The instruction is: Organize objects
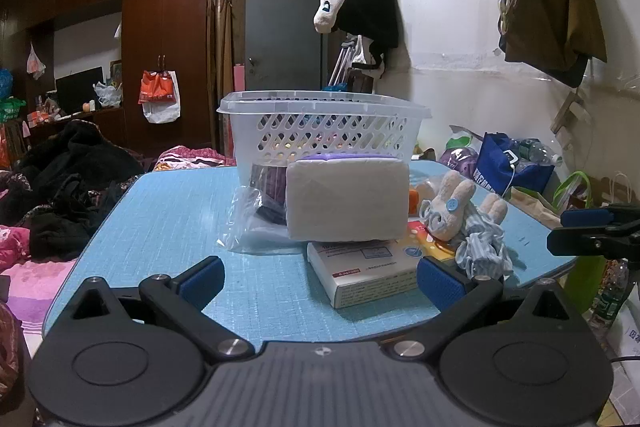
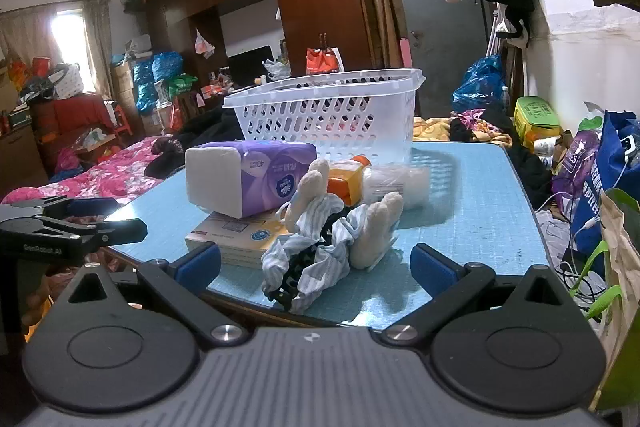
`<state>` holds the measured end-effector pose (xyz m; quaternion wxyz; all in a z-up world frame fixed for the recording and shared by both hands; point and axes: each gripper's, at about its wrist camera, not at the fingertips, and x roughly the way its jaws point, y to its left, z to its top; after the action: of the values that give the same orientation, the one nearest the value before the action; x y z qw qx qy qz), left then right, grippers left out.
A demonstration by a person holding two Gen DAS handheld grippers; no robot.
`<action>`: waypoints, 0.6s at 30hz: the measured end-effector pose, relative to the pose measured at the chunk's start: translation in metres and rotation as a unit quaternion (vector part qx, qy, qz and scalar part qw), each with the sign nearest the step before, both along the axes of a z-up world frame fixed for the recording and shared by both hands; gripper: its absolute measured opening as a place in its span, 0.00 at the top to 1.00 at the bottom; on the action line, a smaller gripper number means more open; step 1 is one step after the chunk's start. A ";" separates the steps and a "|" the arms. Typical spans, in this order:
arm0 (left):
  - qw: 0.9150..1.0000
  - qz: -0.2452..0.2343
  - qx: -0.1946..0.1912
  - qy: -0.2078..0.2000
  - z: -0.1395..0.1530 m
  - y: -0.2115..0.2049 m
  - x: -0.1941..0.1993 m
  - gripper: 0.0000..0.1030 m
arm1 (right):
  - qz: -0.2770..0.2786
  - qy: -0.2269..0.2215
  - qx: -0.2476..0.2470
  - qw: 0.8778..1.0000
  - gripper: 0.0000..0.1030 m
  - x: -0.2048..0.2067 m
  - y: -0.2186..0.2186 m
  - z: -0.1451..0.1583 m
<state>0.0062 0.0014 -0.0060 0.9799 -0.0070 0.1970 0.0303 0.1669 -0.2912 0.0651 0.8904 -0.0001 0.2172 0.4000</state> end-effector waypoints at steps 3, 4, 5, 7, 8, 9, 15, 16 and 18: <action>1.000 0.001 0.001 -0.001 0.000 0.000 0.000 0.00 | 0.000 0.000 0.000 1.000 0.00 0.000 0.000 0.000; 1.000 0.001 0.001 -0.001 0.000 0.000 0.000 0.00 | 0.000 0.000 0.000 1.000 0.00 0.000 0.000 0.000; 1.000 0.001 0.001 0.000 0.000 0.000 0.000 0.00 | 0.000 0.000 0.000 1.000 0.00 0.000 0.000 0.000; 1.000 0.001 0.002 0.000 0.000 0.000 0.000 0.00 | 0.001 0.000 0.000 1.000 0.00 0.000 0.000 0.000; 1.000 0.002 0.002 0.000 0.000 0.000 0.000 0.00 | 0.001 0.000 0.000 1.000 0.00 0.000 0.000 0.000; 1.000 0.001 0.003 0.001 0.000 0.000 0.001 0.00 | 0.001 0.000 0.000 1.000 0.00 0.000 0.000 0.000; 1.000 0.001 0.005 0.002 -0.001 -0.001 0.001 0.00 | 0.001 0.000 -0.001 1.000 0.00 -0.001 0.001 0.000; 1.000 0.002 0.005 0.002 -0.001 -0.001 0.001 0.00 | 0.002 0.000 -0.001 1.000 0.00 -0.001 0.001 0.000; 1.000 0.002 0.005 0.001 -0.001 -0.001 0.001 0.00 | 0.001 0.000 -0.001 1.000 0.00 -0.001 0.001 0.000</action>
<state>0.0072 -0.0001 -0.0071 0.9796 -0.0025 0.1982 0.0338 0.1660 -0.2905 0.0651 0.8899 -0.0012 0.2173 0.4012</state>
